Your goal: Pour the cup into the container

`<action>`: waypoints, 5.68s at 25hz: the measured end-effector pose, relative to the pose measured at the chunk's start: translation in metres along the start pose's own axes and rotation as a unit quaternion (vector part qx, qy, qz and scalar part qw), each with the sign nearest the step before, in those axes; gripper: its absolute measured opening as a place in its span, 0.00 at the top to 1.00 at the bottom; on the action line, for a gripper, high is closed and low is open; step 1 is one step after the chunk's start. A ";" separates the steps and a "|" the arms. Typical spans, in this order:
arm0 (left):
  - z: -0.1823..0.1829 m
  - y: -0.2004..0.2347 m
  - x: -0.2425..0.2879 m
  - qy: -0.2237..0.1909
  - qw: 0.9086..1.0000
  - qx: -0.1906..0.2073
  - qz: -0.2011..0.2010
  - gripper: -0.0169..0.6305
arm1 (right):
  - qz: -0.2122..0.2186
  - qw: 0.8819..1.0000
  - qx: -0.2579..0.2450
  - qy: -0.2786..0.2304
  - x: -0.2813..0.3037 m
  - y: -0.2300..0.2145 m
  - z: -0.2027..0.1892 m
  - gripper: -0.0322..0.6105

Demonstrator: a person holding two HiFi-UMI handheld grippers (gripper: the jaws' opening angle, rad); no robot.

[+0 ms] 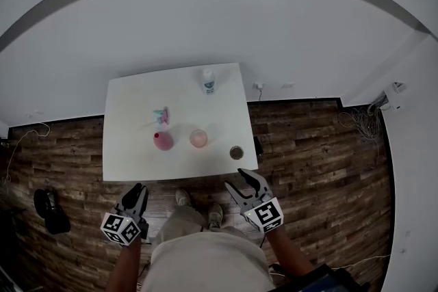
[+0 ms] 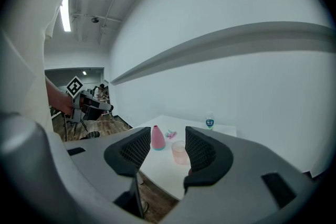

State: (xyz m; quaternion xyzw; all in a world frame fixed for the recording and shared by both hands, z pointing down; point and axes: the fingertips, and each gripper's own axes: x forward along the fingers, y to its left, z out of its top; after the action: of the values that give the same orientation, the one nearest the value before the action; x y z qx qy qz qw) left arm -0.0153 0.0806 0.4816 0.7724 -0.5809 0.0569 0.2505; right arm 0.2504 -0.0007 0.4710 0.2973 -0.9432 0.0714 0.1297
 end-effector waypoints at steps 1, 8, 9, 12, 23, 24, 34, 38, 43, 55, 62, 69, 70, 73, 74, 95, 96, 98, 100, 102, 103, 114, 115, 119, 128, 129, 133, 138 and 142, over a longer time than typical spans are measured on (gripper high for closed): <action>0.001 0.002 0.003 0.003 1.000 0.003 -0.005 0.86 | -0.003 1.000 0.000 0.002 0.004 0.000 0.001 0.66; 0.005 0.009 0.028 0.029 0.998 0.015 -0.050 0.86 | -0.024 1.000 -0.001 0.003 0.029 0.000 0.023 0.66; 0.005 0.007 0.032 0.033 0.998 0.018 -0.059 0.86 | -0.027 1.000 0.000 0.003 0.032 0.000 0.025 0.66; 0.008 0.007 0.040 0.037 0.996 0.025 -0.079 0.86 | -0.034 0.999 -0.001 0.004 0.041 0.001 0.031 0.66; 0.011 0.042 0.050 0.045 0.992 0.028 -0.114 0.86 | -0.044 0.999 -0.012 0.027 0.086 0.012 0.034 0.65; 0.012 0.047 0.051 0.046 0.992 0.027 -0.115 0.86 | -0.045 0.998 -0.013 0.030 0.092 0.012 0.035 0.64; 0.013 0.084 0.064 0.047 0.989 0.030 -0.136 0.86 | -0.057 0.997 -0.027 0.042 0.117 0.019 0.031 0.62; 0.018 0.090 0.071 0.046 0.988 0.035 -0.146 0.86 | -0.062 0.996 -0.030 0.053 0.124 0.018 0.026 0.61; 0.024 0.094 0.076 0.043 0.986 0.044 -0.156 0.86 | -0.062 0.996 -0.031 0.061 0.135 0.015 0.023 0.61; 0.025 0.082 0.084 0.050 0.988 0.042 -0.138 0.86 | -0.023 0.997 -0.038 0.060 0.141 0.004 0.022 0.61; 0.025 0.070 0.097 0.049 0.994 0.020 -0.098 0.86 | 0.025 0.996 -0.050 0.070 0.141 -0.013 0.017 0.60; 0.031 0.059 0.112 0.048 0.996 0.012 -0.073 0.86 | 0.060 0.993 -0.062 0.083 0.146 -0.033 0.014 0.59; 0.031 0.057 0.113 0.047 0.996 0.011 -0.069 0.86 | 0.064 0.992 -0.063 0.084 0.146 -0.036 0.013 0.59; 0.029 0.054 0.117 0.047 0.997 0.008 -0.060 0.86 | 0.075 0.991 -0.068 0.090 0.148 -0.043 0.009 0.58; 0.029 0.053 0.119 0.047 0.997 0.007 -0.057 0.86 | 0.079 0.990 -0.070 0.092 0.150 -0.045 0.008 0.58; 0.004 0.040 0.132 0.062 0.998 -0.005 0.006 0.84 | 0.157 0.976 -0.085 0.123 0.172 -0.072 -0.036 0.53; 0.002 0.039 0.133 0.064 0.998 -0.005 0.010 0.84 | 0.160 0.975 -0.086 0.125 0.173 -0.073 -0.039 0.53; 0.000 0.038 0.134 0.065 0.998 -0.005 0.016 0.84 | 0.166 0.974 -0.087 0.130 0.174 -0.075 -0.046 0.53; -0.002 0.036 0.134 0.066 0.998 -0.006 0.022 0.84 | 0.172 0.972 -0.088 0.134 0.174 -0.077 -0.053 0.53; -0.002 0.033 0.135 0.065 0.997 -0.007 0.027 0.84 | 0.177 0.970 -0.090 0.137 0.175 -0.080 -0.058 0.52; -0.002 0.032 0.135 0.065 0.997 -0.007 0.029 0.84 | 0.179 0.970 -0.091 0.139 0.175 -0.081 -0.061 0.52; -0.012 0.019 0.144 0.074 0.996 -0.001 0.050 0.84 | 0.208 0.960 -0.103 0.155 0.185 -0.091 -0.097 0.51; -0.013 0.018 0.145 0.075 0.996 0.000 0.051 0.84 | 0.210 0.959 -0.105 0.158 0.186 -0.092 -0.101 0.51; -0.018 0.016 0.145 0.082 0.995 -0.001 0.056 0.84 | 0.216 0.956 -0.109 0.167 0.190 -0.093 -0.109 0.51; -0.036 0.006 0.143 0.102 0.993 0.001 0.059 0.84 | 0.242 0.939 -0.148 0.193 0.200 -0.089 -0.137 0.47; -0.037 0.004 0.141 0.105 0.993 0.001 0.059 0.84 | 0.246 0.938 -0.151 0.194 0.201 -0.085 -0.139 0.47; -0.041 0.003 0.139 0.112 0.992 -0.001 0.062 0.84 | 0.257 0.934 -0.159 0.192 0.213 -0.076 -0.145 0.44; -0.044 0.005 0.142 0.118 0.991 -0.001 0.064 0.84 | 0.271 0.926 -0.179 0.192 0.230 -0.070 -0.155 0.41; -0.045 0.006 0.143 0.124 0.990 0.001 0.065 0.84 | 0.275 0.924 -0.183 0.194 0.241 -0.065 -0.162 0.39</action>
State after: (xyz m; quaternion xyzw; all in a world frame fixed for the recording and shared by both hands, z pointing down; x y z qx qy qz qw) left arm 0.0335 -0.0245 0.5771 0.7205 -0.5939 0.1688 0.3156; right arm 0.1306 -0.1500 0.6991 -0.0228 -0.9408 -0.0131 0.3380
